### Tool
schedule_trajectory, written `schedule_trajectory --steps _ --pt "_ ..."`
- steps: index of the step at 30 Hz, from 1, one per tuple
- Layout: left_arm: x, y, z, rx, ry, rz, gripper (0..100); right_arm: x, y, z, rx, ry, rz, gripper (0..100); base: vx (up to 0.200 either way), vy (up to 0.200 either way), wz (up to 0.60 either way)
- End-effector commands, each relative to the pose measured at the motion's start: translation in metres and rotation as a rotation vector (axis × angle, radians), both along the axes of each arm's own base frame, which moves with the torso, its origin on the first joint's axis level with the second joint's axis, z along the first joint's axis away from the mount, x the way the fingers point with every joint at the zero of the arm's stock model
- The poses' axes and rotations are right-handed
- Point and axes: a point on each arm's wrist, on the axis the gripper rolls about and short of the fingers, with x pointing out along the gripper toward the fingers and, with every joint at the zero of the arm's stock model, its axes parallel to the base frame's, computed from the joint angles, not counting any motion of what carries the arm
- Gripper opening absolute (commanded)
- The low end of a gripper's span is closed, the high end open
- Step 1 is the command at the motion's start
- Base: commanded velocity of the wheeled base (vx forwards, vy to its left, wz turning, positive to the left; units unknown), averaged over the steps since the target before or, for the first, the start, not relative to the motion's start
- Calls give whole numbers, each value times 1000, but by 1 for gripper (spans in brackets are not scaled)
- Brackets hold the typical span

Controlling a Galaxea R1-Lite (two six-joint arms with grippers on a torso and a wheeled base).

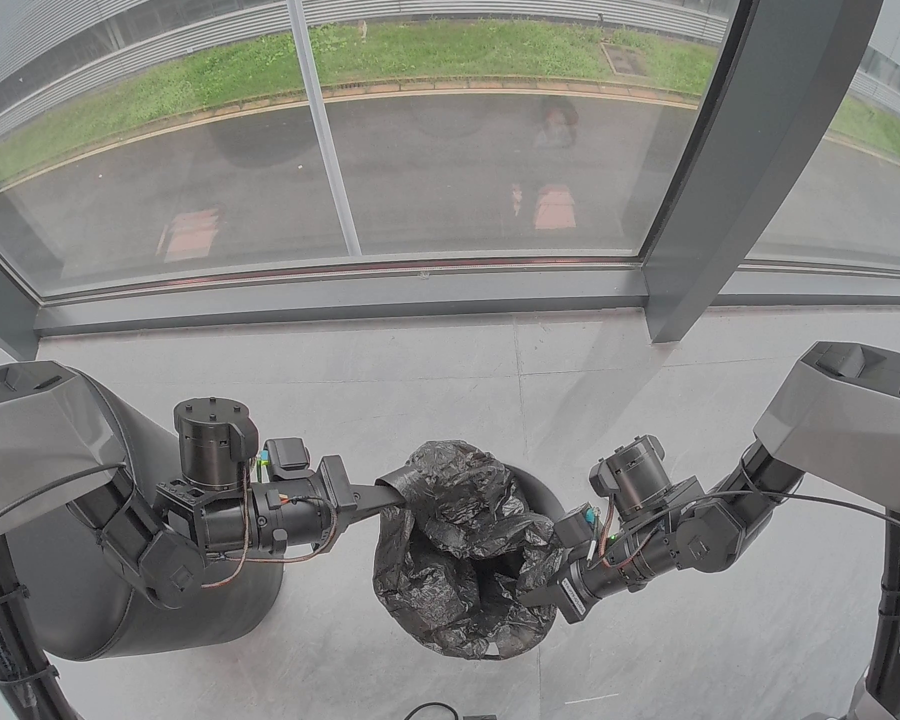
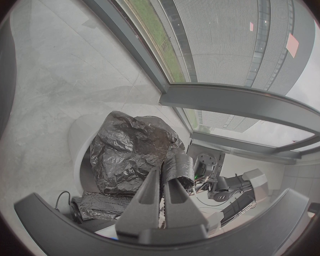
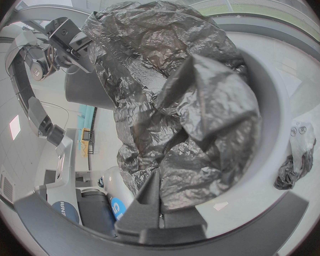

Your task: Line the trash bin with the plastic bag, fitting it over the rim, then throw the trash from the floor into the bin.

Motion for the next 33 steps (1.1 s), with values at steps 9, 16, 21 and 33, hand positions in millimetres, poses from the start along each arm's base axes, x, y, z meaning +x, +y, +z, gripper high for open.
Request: schedule_trajectory --steps 9,16,21,33 --pt "-5 -3 -13 63 -12 0 0 -23 -19 -7 -76 -85 -84 0 0 0 0" --pt "-4 -3 -16 89 -13 42 0 -38 -31 -19 -115 -137 -135 0 0 0 0" --pt "-4 -2 -18 109 -18 66 0 -41 -34 -19 -145 -176 -172 0 0 0 0" --pt "-3 1 -23 215 -73 157 0 -42 -37 -17 -161 -267 -233 0 0 0 0"
